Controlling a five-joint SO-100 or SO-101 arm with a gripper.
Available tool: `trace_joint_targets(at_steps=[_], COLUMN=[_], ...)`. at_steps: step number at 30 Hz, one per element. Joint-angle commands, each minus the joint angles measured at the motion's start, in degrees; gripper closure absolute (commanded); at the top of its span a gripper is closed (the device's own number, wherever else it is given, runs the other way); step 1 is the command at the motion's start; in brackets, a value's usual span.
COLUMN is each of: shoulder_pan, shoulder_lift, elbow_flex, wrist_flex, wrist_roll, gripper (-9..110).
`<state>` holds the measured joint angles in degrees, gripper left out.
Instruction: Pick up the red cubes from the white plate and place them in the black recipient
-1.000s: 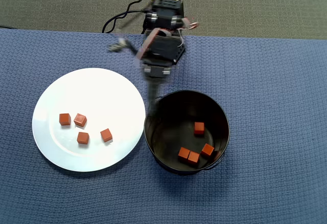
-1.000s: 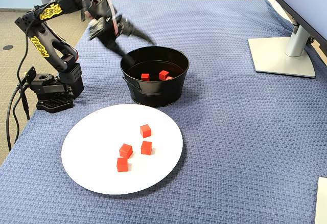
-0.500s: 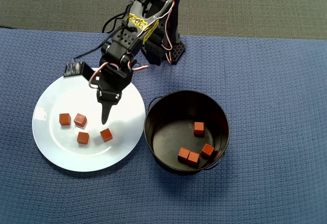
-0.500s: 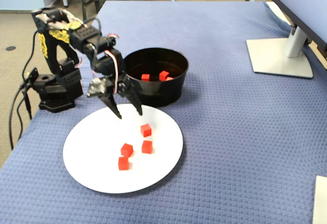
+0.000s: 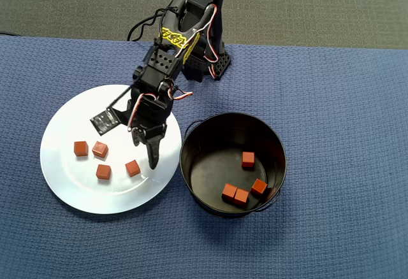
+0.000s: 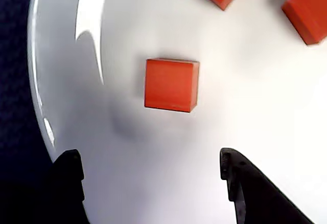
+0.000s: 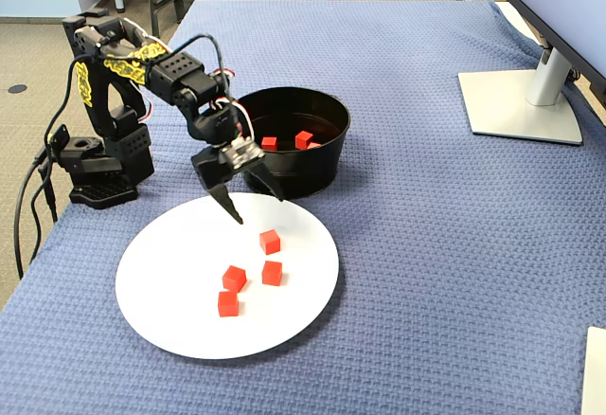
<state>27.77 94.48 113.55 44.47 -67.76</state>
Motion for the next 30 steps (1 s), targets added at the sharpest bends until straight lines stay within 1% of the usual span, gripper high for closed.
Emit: trace_joint_targets(at_steps=[1,3,10,15,19,22,27,30], shoulder_pan=[-0.3,-0.1,1.5,1.8,2.5,3.0,2.0,1.6], shoulder_lift=[-0.3,-1.3,-4.1,-6.1,-8.5,-10.3,-10.8,-10.8], elbow_flex=[2.5,3.8,2.8,1.8,-1.5,-5.3,-6.8,-6.6], wrist_flex=[-8.1,-10.9,-10.9,-12.4,-13.2,-10.5,-9.1,-8.8], wrist_roll=[-4.2,-4.6,-6.2,-5.3,0.6,5.1,10.5,11.6], gripper=[72,73,74,75,77,78,79,80])
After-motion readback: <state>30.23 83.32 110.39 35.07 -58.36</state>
